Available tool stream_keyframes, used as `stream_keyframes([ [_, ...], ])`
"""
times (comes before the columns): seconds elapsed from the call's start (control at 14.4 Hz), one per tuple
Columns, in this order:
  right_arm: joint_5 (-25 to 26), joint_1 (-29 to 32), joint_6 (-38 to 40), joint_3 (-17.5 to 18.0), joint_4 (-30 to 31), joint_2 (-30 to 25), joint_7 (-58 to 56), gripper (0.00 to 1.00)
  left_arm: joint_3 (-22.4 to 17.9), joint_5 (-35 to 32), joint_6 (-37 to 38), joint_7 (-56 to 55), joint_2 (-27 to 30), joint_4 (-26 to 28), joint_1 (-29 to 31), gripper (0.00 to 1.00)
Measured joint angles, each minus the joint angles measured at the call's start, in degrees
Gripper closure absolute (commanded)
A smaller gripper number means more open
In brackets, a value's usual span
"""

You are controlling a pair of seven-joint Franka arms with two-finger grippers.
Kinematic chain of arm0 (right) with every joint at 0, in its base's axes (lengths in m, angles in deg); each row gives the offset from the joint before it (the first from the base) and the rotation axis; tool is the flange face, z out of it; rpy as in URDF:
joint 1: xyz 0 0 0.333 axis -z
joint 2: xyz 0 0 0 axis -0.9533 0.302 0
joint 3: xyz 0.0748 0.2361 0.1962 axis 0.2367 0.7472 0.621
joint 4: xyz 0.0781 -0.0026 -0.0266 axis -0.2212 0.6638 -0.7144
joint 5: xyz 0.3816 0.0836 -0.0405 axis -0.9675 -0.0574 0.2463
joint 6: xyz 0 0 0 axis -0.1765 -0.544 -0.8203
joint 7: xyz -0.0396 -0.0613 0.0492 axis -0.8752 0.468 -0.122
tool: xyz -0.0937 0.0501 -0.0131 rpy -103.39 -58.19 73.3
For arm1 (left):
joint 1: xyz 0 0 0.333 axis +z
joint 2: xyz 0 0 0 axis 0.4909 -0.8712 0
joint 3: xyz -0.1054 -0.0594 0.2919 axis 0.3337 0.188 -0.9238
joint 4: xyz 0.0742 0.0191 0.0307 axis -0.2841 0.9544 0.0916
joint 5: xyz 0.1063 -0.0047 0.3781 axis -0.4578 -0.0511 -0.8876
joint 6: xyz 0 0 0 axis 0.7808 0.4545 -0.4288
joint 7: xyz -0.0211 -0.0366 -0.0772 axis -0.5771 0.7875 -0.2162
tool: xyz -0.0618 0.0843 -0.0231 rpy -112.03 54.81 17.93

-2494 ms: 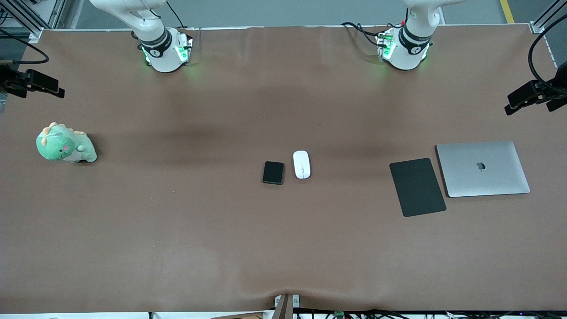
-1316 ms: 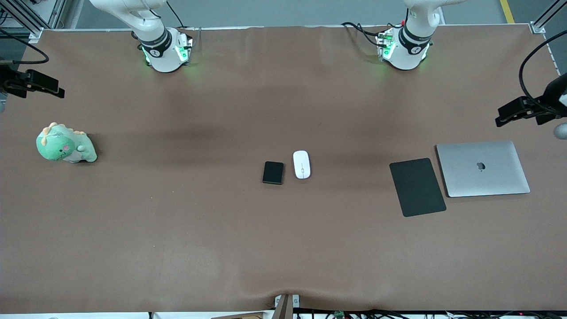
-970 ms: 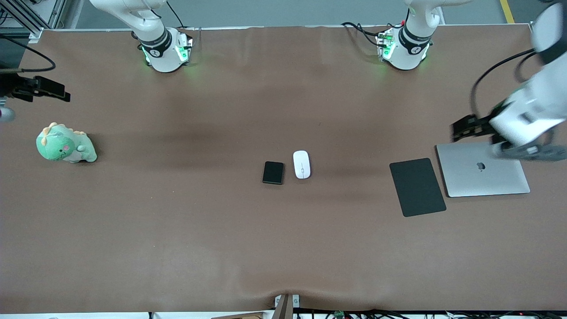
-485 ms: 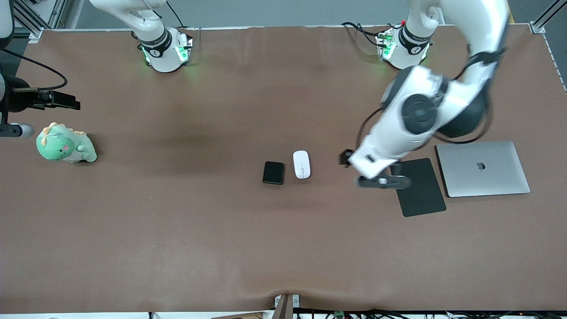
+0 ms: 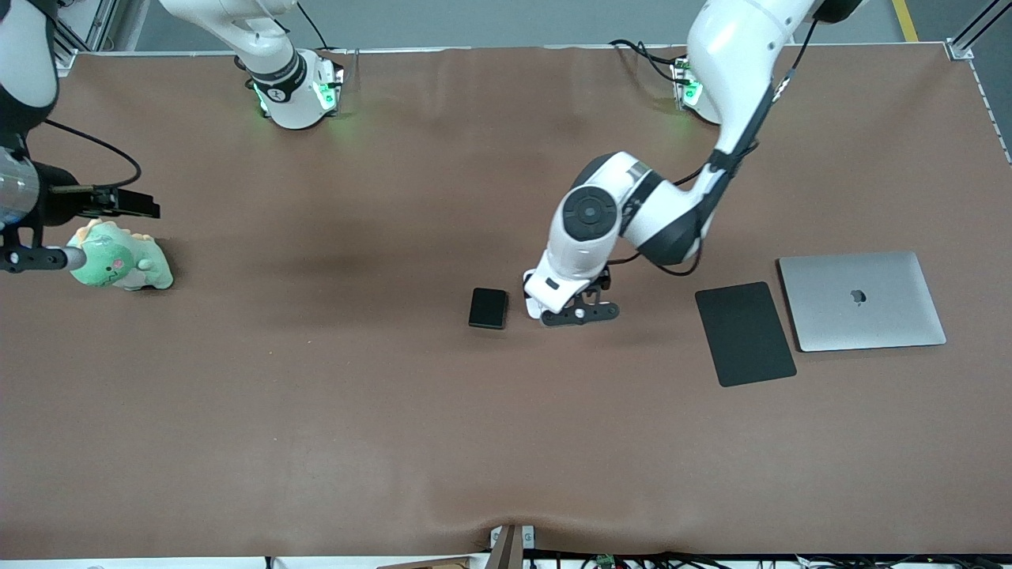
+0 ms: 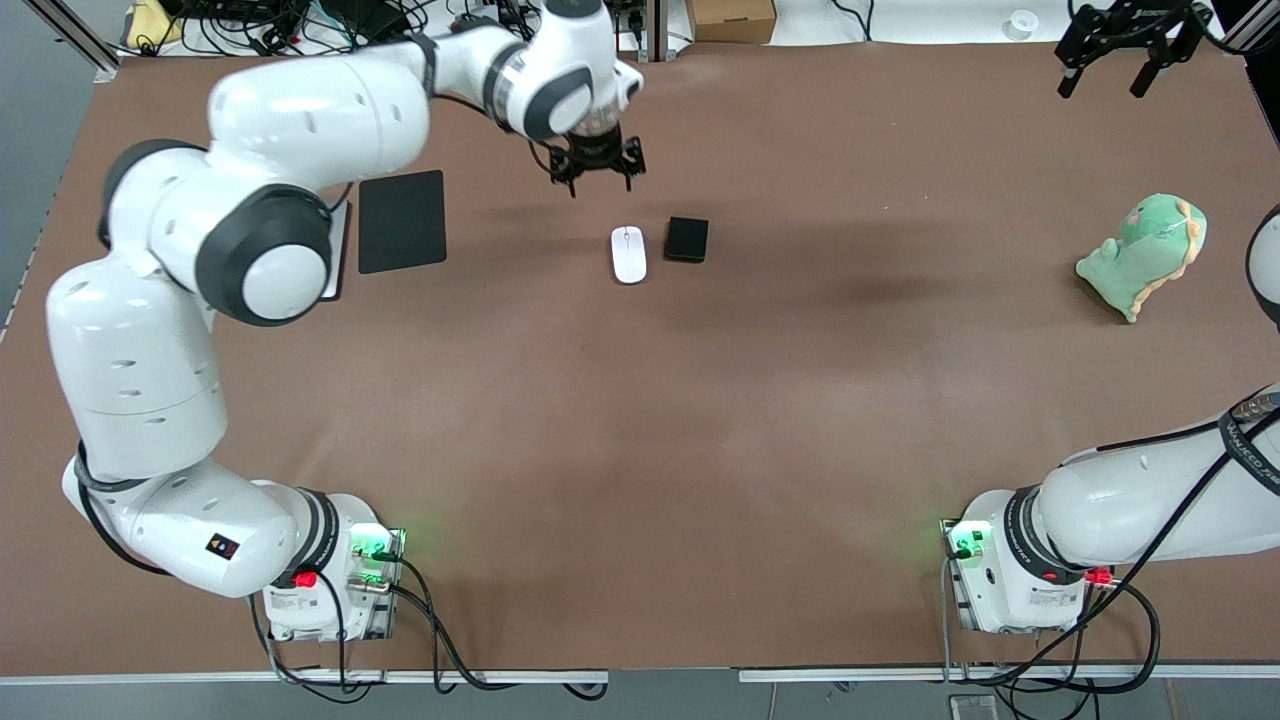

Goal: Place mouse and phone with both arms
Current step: 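Reach the left gripper to the white mouse while the right gripper moves out, then grasp the white mouse with the left gripper and lift it toward the pad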

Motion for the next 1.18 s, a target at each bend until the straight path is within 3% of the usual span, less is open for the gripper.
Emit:
stream_keyframes([
  [0.35,-1.1,-0.5,-6.5,0.0,5.6,0.2,0.0,0.0,0.0,-1.1,-7.7,-6.3,-6.3,0.2,-2.3,0.0],
  [0.69,-3.9,-0.9,-13.4,0.1,11.6,0.2,0.0,0.0,0.0,-1.1,-8.5,-6.8,-8.2,0.2,-3.4,0.0],
  [0.76,-4.2,-1.0,-14.4,0.1,12.6,0.2,0.1,0.0,0.0,-1.1,-8.5,-6.8,-8.5,0.2,-3.5,0.04],
  [0.9,-4.5,-2.0,-16.5,0.1,14.3,0.2,1.0,0.0,0.0,-1.1,-8.5,-6.8,-9.2,0.4,-3.8,0.18],
  [0.97,-4.5,-3.0,-17.7,0.1,15.1,0.3,2.1,0.0,0.0,-1.1,-8.5,-6.8,-9.5,0.7,-3.8,0.35],
  [1.11,-4.5,-5.6,-19.5,0.2,16.2,0.3,4.5,0.0,0.0,-1.1,-8.5,-6.8,-9.8,1.2,-3.9,0.82],
  [1.18,-4.5,-6.6,-19.9,0.2,16.4,0.5,5.3,0.0,0.0,-1.1,-8.5,-6.8,-9.8,1.1,-3.8,0.93],
])
